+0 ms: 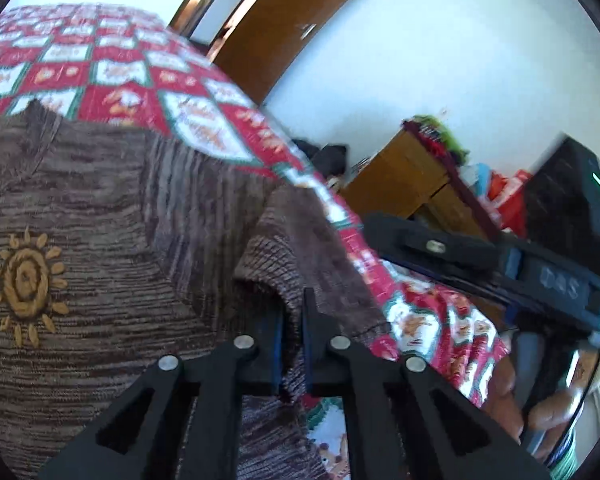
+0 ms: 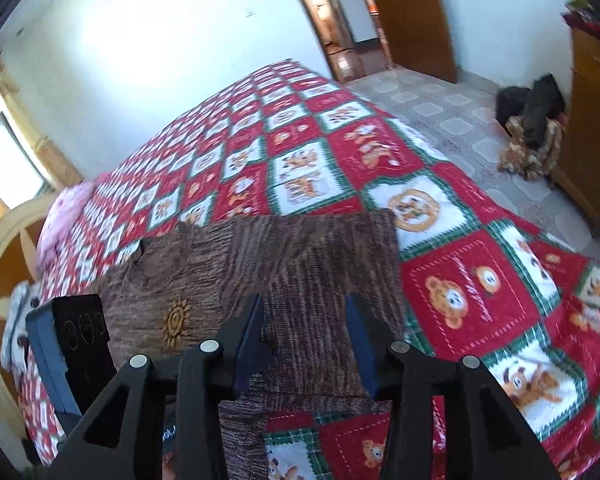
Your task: Fold small clothes
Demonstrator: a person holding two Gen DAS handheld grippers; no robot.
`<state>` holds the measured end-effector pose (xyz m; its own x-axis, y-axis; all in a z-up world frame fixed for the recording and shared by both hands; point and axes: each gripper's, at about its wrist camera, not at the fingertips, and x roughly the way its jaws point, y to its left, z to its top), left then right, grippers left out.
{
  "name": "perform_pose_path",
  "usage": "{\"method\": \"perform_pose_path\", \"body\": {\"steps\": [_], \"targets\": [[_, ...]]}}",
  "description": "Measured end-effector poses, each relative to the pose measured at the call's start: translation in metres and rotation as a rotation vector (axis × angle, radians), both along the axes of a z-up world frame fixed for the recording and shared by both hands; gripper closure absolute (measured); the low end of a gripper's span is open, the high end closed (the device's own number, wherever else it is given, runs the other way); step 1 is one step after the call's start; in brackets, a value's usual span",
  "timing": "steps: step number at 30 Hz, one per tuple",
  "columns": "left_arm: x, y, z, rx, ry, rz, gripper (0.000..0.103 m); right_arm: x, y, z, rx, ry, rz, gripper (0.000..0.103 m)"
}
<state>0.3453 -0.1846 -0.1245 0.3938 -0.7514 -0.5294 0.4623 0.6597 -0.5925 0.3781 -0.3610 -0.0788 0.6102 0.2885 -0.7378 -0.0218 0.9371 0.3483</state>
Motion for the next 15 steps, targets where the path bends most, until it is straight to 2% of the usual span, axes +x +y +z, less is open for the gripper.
{"method": "perform_pose_path", "body": {"steps": [4, 7, 10, 12, 13, 15], "targets": [[0.001, -0.014, -0.009, 0.051, 0.006, -0.017, 0.095, 0.022, 0.024, -0.005, 0.003, 0.079, 0.092, 0.059], [0.002, -0.015, -0.013, 0.059, 0.018, 0.003, 0.095, 0.043, 0.043, -0.018, -0.118, 0.162, 0.151, 0.059], [0.004, -0.014, -0.014, 0.055, 0.02, 0.017, 0.095, 0.055, 0.052, -0.034, -0.186, 0.215, 0.191, 0.059], [0.005, -0.015, -0.015, 0.054, 0.023, 0.013, 0.095, 0.059, 0.055, -0.043, -0.234, 0.229, 0.198, 0.069], [0.007, -0.017, -0.015, 0.052, 0.027, 0.006, 0.095, 0.06, 0.056, -0.044, -0.266, 0.216, 0.197, 0.084], [0.01, -0.019, -0.014, 0.039, 0.028, -0.011, 0.095, 0.06, 0.051, -0.041, -0.238, 0.205, 0.168, 0.096]]}}
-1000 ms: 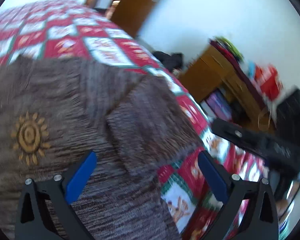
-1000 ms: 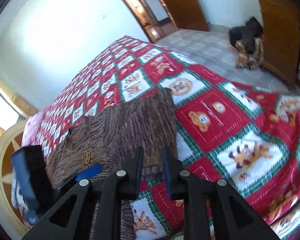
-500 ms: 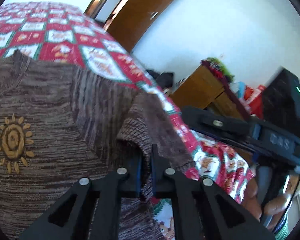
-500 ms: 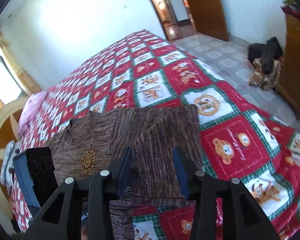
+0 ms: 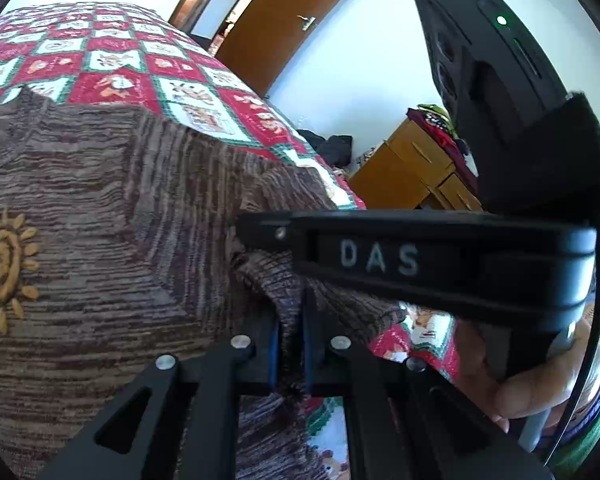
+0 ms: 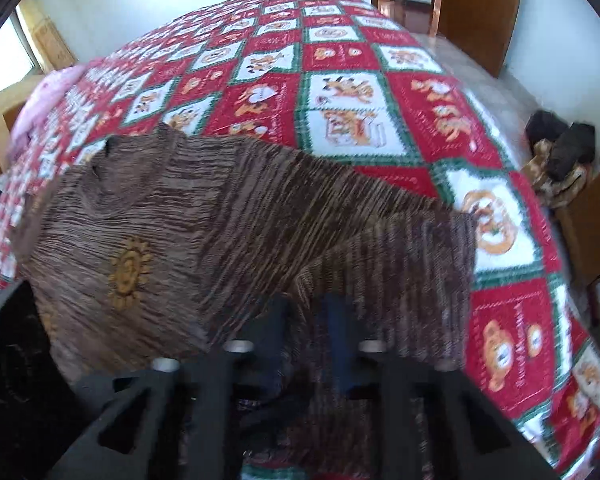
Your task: Fold small clothes
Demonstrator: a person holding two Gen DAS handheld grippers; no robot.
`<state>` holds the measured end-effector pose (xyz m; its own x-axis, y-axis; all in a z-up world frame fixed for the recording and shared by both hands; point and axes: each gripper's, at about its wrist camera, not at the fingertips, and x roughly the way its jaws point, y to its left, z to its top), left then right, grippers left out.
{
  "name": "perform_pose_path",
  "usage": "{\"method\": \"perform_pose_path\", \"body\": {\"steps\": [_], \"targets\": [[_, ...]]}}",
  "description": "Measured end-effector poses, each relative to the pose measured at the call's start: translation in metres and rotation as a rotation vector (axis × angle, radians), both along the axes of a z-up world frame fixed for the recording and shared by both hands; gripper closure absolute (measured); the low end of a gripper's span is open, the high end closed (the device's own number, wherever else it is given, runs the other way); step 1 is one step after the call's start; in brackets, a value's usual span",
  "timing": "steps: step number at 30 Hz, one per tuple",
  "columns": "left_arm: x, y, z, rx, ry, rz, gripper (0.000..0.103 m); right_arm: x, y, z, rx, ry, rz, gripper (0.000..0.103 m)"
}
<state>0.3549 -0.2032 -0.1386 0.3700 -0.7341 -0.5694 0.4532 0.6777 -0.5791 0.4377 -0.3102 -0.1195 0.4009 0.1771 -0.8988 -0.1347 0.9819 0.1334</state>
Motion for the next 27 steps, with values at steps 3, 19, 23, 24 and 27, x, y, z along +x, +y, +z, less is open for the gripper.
{"method": "perform_pose_path", "body": {"steps": [3, 19, 23, 24, 27], "targets": [[0.003, 0.004, 0.009, -0.028, -0.009, -0.011, 0.095, -0.007, -0.009, 0.012, 0.058, -0.037, -0.054, 0.098], [0.012, 0.148, 0.069, -0.016, -0.119, 0.236, 0.095, 0.009, 0.086, 0.065, 0.593, -0.199, -0.055, 0.098], [0.012, 0.178, 0.054, 0.03, -0.103, 0.3, 0.095, 0.018, 0.134, 0.044, 0.584, -0.168, -0.02, 0.098], [0.013, 0.184, 0.048, 0.04, -0.089, 0.311, 0.095, 0.02, 0.145, 0.037, 0.575, -0.16, -0.014, 0.098], [0.019, 0.201, 0.029, 0.09, -0.04, 0.347, 0.095, 0.026, 0.174, 0.015, 0.529, -0.133, 0.018, 0.098]]}}
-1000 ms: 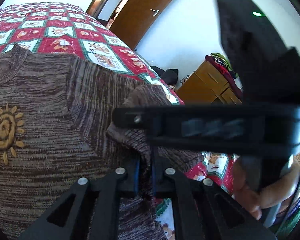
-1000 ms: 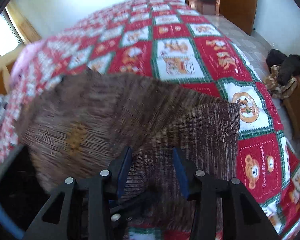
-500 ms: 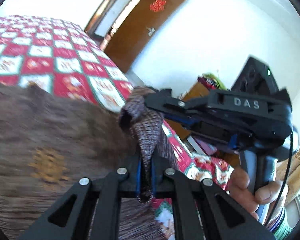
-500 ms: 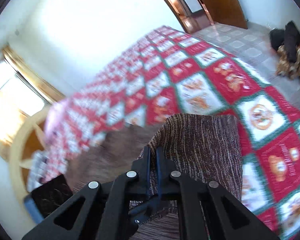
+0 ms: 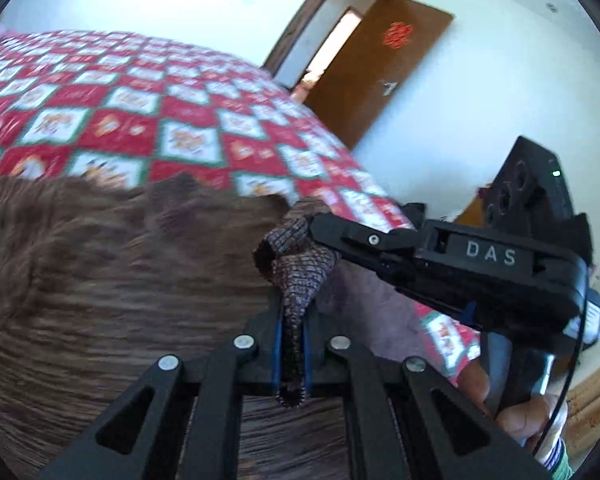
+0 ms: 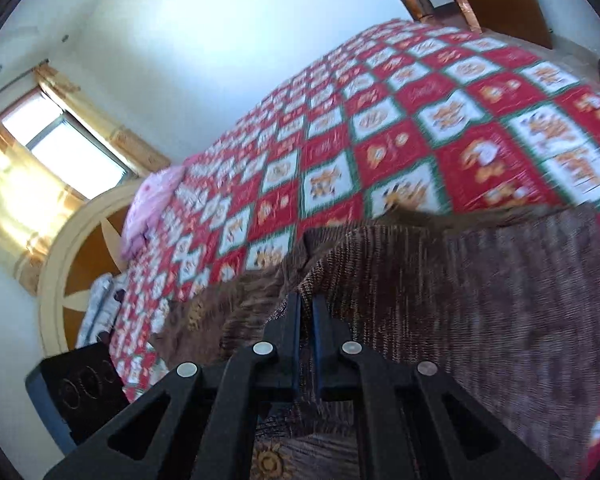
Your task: Fold small clothes
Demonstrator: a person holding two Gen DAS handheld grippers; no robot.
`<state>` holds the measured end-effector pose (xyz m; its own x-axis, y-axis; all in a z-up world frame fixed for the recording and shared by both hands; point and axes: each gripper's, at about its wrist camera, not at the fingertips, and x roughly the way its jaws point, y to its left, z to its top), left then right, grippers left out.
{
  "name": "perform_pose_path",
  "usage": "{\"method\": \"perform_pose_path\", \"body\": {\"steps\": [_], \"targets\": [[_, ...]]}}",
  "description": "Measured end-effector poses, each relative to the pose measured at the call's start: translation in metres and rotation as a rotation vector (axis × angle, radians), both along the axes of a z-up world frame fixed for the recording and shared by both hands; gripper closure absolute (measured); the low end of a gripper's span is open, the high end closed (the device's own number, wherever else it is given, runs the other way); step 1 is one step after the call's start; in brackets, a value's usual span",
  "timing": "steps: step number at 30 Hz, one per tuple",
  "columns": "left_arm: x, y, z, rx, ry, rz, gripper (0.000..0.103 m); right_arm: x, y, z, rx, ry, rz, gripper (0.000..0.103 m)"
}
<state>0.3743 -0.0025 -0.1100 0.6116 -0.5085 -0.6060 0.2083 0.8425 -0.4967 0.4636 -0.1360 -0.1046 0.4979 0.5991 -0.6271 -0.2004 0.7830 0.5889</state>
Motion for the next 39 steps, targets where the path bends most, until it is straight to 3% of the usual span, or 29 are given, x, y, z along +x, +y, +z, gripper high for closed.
{"method": "perform_pose_path", "body": {"steps": [4, 7, 10, 13, 15, 16, 21, 23, 25, 27, 31, 33, 36, 39], "targets": [[0.007, 0.012, -0.018, 0.069, 0.055, 0.032, 0.095, 0.0, 0.019, -0.016, -0.093, 0.025, 0.057, 0.096], [-0.002, 0.023, -0.025, 0.042, 0.083, 0.022, 0.092, -0.011, 0.005, -0.006, -0.067, -0.011, 0.048, 0.096], [-0.01, 0.031, -0.023, 0.044, 0.063, -0.014, 0.089, -0.036, -0.013, 0.004, -0.183, -0.065, 0.029, 0.097], [-0.014, 0.04, -0.013, 0.017, 0.037, -0.045, 0.066, -0.055, -0.031, -0.011, -0.282, -0.01, 0.027, 0.097], [-0.005, 0.045, -0.008, 0.014, 0.026, -0.015, 0.036, -0.066, -0.04, -0.034, -0.316, 0.063, 0.03, 0.097], [0.005, 0.048, -0.005, -0.001, 0.029, -0.007, 0.033, -0.072, -0.045, -0.042, -0.302, 0.071, 0.031, 0.097], [0.05, 0.038, -0.016, -0.084, 0.13, -0.061, 0.033, -0.084, -0.069, -0.051, -0.164, 0.061, -0.028, 0.097], [0.061, 0.027, -0.027, -0.137, 0.21, -0.101, 0.044, -0.085, -0.076, -0.057, -0.108, 0.071, -0.046, 0.097], [0.065, 0.015, -0.03, -0.137, 0.231, -0.118, 0.048, -0.085, -0.08, -0.06, -0.077, 0.072, -0.051, 0.097], [0.066, 0.004, -0.026, -0.1, 0.187, -0.123, 0.05, -0.087, -0.08, -0.061, -0.072, 0.066, -0.052, 0.097], [0.077, -0.005, -0.019, -0.132, 0.149, -0.122, 0.059, -0.086, -0.075, -0.061, -0.072, 0.061, -0.052, 0.097], [0.082, -0.002, -0.009, -0.143, 0.102, -0.089, 0.066, -0.085, -0.076, -0.061, -0.06, 0.064, -0.053, 0.097], [0.084, 0.016, 0.014, -0.154, 0.014, -0.027, 0.066, -0.084, -0.079, -0.062, -0.04, 0.07, -0.053, 0.097], [0.078, 0.036, 0.032, -0.061, -0.032, 0.05, 0.066, -0.084, -0.08, -0.063, -0.03, 0.071, -0.053, 0.097]]}}
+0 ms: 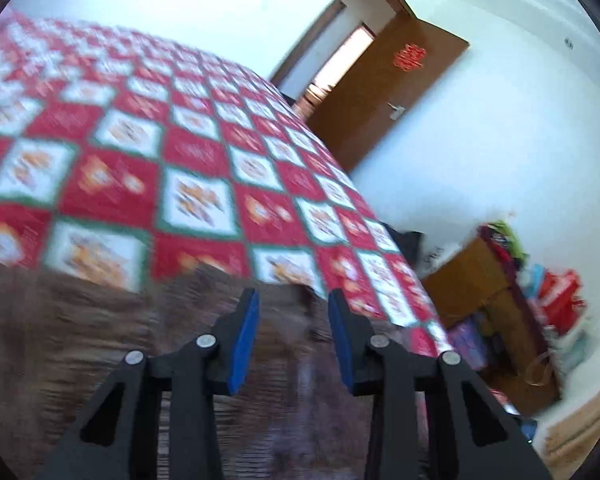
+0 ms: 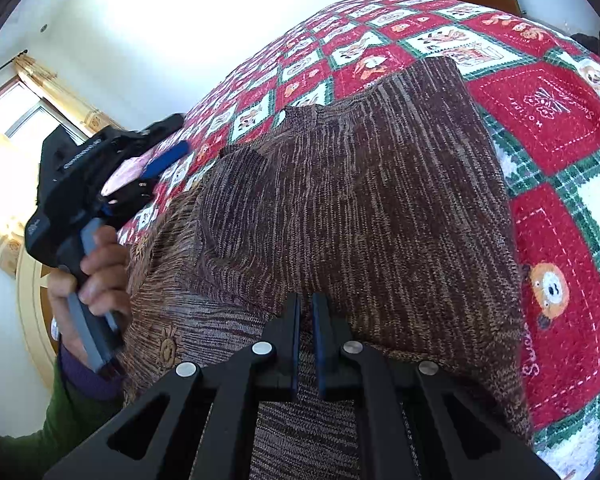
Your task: Fold small clothes
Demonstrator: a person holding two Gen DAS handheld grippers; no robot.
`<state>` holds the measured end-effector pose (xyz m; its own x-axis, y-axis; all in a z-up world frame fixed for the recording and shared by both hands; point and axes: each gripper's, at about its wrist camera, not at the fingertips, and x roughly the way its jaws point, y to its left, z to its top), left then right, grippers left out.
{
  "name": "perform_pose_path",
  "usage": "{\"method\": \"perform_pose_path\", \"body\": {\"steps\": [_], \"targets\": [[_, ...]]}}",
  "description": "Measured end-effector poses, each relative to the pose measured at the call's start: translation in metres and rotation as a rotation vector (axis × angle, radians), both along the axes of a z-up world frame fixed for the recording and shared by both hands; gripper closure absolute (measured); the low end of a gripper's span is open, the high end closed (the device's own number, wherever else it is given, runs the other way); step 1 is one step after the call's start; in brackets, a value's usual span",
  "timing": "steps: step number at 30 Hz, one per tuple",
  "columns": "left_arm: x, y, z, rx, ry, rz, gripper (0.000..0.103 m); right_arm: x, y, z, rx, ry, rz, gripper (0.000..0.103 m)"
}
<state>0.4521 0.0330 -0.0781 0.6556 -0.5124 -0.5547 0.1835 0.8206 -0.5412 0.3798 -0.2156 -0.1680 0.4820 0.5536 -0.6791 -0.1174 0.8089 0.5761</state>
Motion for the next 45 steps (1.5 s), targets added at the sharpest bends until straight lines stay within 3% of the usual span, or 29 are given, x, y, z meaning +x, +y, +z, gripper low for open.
{"method": "perform_pose_path", "body": {"steps": [3, 5, 7, 10, 12, 13, 14, 15, 17, 20, 24, 26, 28, 29, 30, 32, 39, 41, 43, 45], "targets": [[-0.005, -0.004, 0.0, 0.123, 0.016, -0.018, 0.065, -0.001, -0.001, 0.0, 0.01, 0.001, -0.001, 0.097], [-0.012, -0.011, -0.007, 0.164, 0.034, -0.065, 0.055, -0.001, -0.001, 0.0, 0.01, -0.001, -0.002, 0.097], [-0.022, -0.02, -0.019, 0.185, 0.059, -0.104, 0.049, -0.001, 0.001, 0.001, -0.001, -0.008, -0.001, 0.097], [-0.04, -0.031, -0.043, 0.15, 0.147, -0.144, 0.048, -0.001, 0.004, 0.003, -0.028, -0.018, 0.002, 0.097], [-0.052, -0.043, -0.053, 0.18, 0.158, -0.149, 0.048, -0.001, 0.005, 0.003, -0.034, -0.018, 0.003, 0.097], [-0.061, -0.052, -0.052, 0.239, 0.102, -0.136, 0.05, -0.001, 0.005, 0.004, -0.037, -0.018, 0.003, 0.097], [-0.067, -0.06, -0.051, 0.279, 0.069, -0.149, 0.063, -0.001, 0.005, 0.004, -0.041, -0.018, 0.004, 0.097], [-0.071, -0.065, -0.051, 0.264, 0.057, -0.178, 0.094, -0.001, 0.006, 0.004, -0.045, -0.019, 0.004, 0.097], [-0.078, -0.069, -0.043, 0.205, 0.019, -0.208, 0.092, -0.001, 0.006, 0.004, -0.051, -0.02, 0.004, 0.097], [-0.091, -0.085, -0.02, 0.278, -0.149, -0.171, 0.091, 0.001, 0.005, 0.002, -0.039, -0.017, -0.001, 0.097], [-0.077, -0.121, -0.018, 0.264, -0.157, -0.253, 0.091, 0.001, 0.003, 0.002, -0.025, -0.014, -0.004, 0.097], [-0.077, -0.151, -0.031, 0.321, -0.132, -0.378, 0.095, 0.001, 0.003, 0.001, -0.02, -0.013, -0.004, 0.097], [-0.079, -0.148, -0.033, 0.285, -0.118, -0.4, 0.09, 0.0, -0.002, -0.001, 0.005, -0.004, -0.011, 0.099], [-0.08, -0.141, -0.033, 0.274, -0.108, -0.391, 0.082, 0.001, -0.004, -0.002, 0.02, 0.004, -0.012, 0.099], [-0.084, -0.135, -0.033, 0.28, -0.106, -0.373, 0.071, 0.002, -0.005, -0.003, 0.032, 0.008, -0.013, 0.099], [-0.086, -0.121, -0.036, 0.321, -0.107, -0.311, 0.063, 0.002, -0.007, -0.004, 0.046, 0.012, -0.014, 0.099], [-0.085, -0.109, -0.041, 0.298, -0.07, -0.289, 0.063, -0.001, -0.007, 0.002, 0.036, 0.01, -0.018, 0.099], [-0.09, -0.112, -0.041, 0.284, -0.072, -0.318, 0.064, -0.01, -0.018, 0.019, 0.029, -0.042, -0.075, 0.099], [-0.097, -0.111, -0.038, 0.257, -0.085, -0.356, 0.058, -0.017, -0.028, 0.046, 0.001, -0.153, -0.115, 0.098], [-0.104, -0.113, -0.036, 0.255, -0.099, -0.378, 0.048, -0.011, -0.03, 0.067, -0.063, -0.208, -0.109, 0.092]]}}
